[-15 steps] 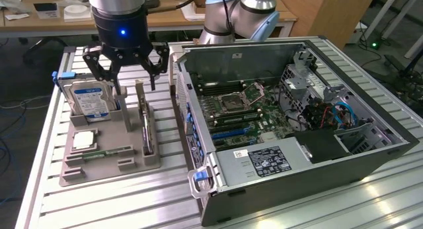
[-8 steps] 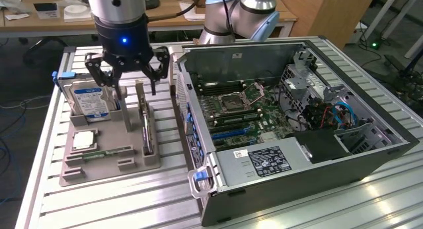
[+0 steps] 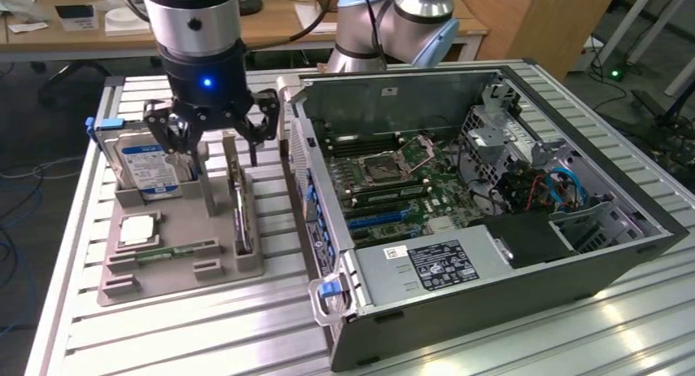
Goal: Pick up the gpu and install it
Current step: 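Pick up the gpu and move the gpu toward the slot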
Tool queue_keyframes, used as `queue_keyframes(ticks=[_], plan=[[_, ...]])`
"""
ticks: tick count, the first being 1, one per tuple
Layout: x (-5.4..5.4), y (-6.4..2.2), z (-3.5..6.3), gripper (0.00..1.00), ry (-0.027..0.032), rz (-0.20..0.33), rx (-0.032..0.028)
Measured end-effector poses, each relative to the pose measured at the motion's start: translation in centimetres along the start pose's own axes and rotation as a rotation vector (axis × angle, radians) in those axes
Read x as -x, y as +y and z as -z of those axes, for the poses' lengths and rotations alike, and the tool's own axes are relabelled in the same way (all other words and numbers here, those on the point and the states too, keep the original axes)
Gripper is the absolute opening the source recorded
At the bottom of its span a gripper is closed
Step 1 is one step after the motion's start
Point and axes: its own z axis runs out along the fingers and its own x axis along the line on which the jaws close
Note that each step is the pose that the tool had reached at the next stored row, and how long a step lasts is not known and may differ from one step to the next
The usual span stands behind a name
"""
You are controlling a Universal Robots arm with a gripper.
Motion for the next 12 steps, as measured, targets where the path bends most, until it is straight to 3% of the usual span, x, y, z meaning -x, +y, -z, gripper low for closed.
queue_keyframes(ticks=[12], plan=[[0.0,-0.19,-2.18,0.72,-0.0001,0.000,-0.0001]])
